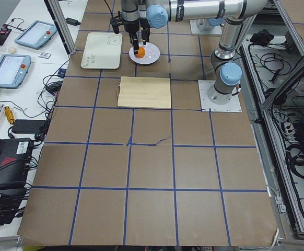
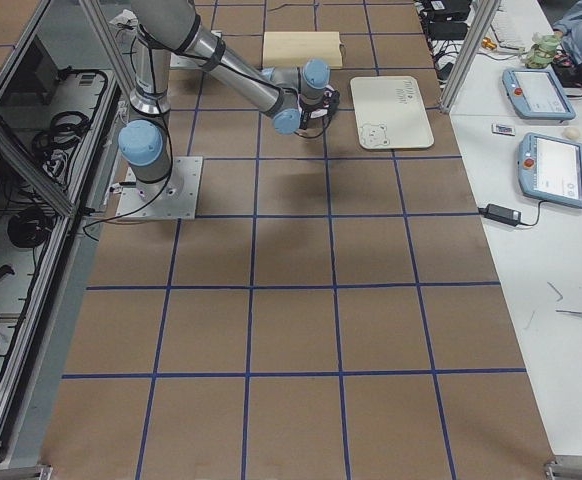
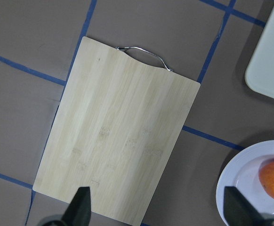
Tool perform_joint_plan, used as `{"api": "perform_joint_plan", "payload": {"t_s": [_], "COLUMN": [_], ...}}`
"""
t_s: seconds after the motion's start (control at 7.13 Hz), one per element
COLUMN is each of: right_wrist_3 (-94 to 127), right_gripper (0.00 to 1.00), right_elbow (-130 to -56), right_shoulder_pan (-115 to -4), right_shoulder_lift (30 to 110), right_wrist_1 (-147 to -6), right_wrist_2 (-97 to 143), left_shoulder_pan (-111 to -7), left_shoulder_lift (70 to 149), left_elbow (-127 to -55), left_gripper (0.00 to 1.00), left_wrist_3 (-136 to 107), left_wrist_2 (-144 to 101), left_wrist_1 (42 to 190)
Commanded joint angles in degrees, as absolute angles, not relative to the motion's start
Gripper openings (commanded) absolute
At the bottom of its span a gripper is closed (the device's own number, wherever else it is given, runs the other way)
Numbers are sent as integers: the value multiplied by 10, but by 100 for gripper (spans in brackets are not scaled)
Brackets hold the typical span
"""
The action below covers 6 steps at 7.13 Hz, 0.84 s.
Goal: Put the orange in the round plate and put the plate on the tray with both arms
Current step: 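Lower the right gripper to the plate rim while the left gripper withdraws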
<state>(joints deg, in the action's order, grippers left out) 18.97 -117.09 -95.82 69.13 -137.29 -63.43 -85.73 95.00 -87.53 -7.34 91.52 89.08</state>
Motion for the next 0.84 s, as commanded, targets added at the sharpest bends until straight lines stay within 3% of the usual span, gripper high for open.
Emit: {"api": "perform_joint_plan", "payload": {"t_s": [0.0, 0.14, 0.42, 0.7], "right_wrist_3": [192, 191, 192, 193], "right_gripper": [100, 98, 79, 72], "right_elbow": [-1180, -1180, -1180, -1179], "right_shoulder_pan": [-959, -960, -966, -973], "right_shoulder_lift": [680, 681, 675, 666], "right_wrist_1": [-1389, -1390, -1399, -1406], "right_wrist_2": [-609, -615, -613, -614], "left_shoulder_pan": [-884, -880, -875, -875], "left_shoulder_lift": [929, 918, 913, 912], "left_elbow": [-903, -905, -908, -907], "left_gripper": [100, 100, 100, 100], "left_wrist_3": [10, 44, 55, 57], "left_wrist_2": [939, 940, 937, 936], "left_wrist_1": [890, 894, 902, 902]}}
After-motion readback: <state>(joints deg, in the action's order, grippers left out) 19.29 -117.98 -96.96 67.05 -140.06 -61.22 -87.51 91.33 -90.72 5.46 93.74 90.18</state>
